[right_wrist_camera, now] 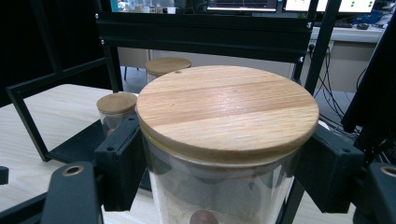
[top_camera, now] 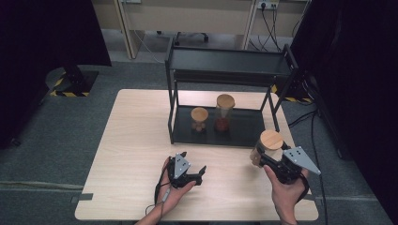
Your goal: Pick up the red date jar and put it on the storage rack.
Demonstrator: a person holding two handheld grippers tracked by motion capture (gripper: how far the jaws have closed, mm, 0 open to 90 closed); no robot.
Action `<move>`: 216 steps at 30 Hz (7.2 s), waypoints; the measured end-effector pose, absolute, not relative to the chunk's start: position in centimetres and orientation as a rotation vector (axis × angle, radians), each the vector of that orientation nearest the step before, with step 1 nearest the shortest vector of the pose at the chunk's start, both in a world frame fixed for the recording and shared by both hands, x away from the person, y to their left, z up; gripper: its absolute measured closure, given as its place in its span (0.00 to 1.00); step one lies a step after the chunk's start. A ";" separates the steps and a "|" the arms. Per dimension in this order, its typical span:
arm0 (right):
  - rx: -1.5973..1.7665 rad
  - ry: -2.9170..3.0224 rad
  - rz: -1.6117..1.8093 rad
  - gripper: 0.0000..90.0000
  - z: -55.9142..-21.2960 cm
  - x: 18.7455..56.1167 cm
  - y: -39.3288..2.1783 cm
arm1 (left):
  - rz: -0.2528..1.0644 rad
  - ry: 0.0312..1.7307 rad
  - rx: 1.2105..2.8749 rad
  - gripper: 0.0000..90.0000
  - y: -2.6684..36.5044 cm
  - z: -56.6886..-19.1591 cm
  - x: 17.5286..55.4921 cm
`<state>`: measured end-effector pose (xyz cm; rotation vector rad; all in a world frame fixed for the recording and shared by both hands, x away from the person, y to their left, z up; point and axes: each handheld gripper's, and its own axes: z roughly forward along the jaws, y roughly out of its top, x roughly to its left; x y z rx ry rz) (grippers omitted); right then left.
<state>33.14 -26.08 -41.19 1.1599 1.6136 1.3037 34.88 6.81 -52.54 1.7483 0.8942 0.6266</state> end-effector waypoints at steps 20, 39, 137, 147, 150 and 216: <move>1.165 1.619 1.299 0.28 -40.7 34.8 -25.4 | 0.625 0.895 1.749 0.09 6.8 -52.5 34.9; 1.183 1.618 1.291 0.28 -40.4 36.6 -25.1 | 0.625 0.897 1.749 0.09 6.8 -52.5 34.9; 1.296 1.585 1.225 0.28 -39.6 46.8 -24.1 | 0.621 0.896 1.752 0.09 6.8 -52.5 34.9; 1.316 1.596 1.203 0.28 -40.0 48.1 -24.0 | 0.620 0.897 1.751 0.09 6.8 -52.5 34.9; 1.325 1.599 1.198 0.28 -40.1 48.4 -24.0 | 0.620 0.896 1.752 0.09 6.8 -52.5 34.9; 1.407 1.630 1.126 0.28 -42.3 52.6 -23.1 | 0.617 0.894 1.751 0.09 6.8 -52.5 35.0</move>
